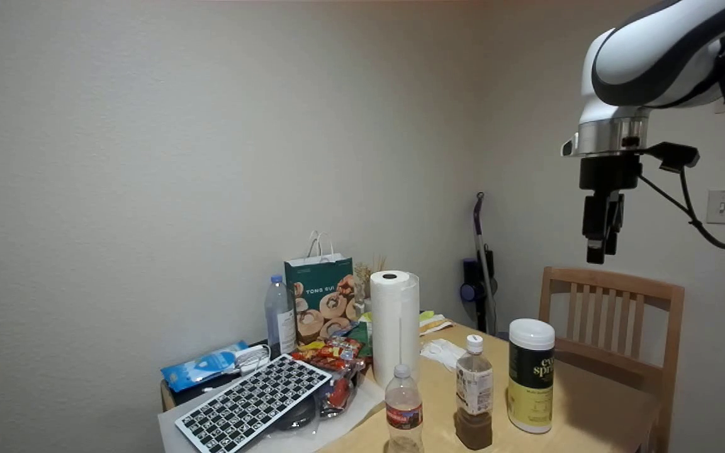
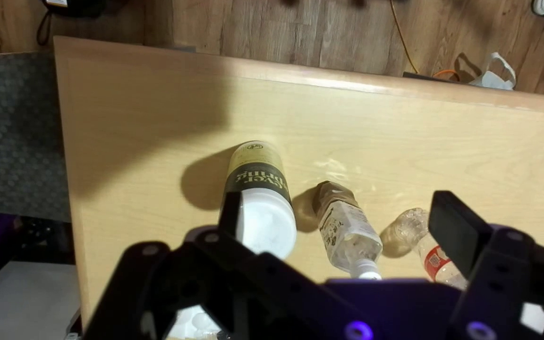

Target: Put the white bottle on the paper towel

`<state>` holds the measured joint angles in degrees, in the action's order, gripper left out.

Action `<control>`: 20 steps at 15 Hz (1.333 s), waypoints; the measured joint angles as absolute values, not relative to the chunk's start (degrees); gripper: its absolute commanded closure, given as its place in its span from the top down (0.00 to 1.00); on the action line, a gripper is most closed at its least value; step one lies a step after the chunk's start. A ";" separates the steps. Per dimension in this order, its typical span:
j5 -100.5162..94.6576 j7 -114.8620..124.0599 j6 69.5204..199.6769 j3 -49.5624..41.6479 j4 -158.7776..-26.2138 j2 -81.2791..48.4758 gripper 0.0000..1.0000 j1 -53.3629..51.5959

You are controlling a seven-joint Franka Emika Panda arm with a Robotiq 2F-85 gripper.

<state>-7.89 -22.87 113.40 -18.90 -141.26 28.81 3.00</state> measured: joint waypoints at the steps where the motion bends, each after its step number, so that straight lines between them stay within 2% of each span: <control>1: -7.69 -22.87 114.25 -18.77 -141.26 28.30 1.00 2.98; 12: -5.54 -22.83 120.54 -16.99 -137.58 13.67 1.00 3.71; 20: -2.17 -23.11 120.54 -16.82 -136.47 10.15 1.00 4.14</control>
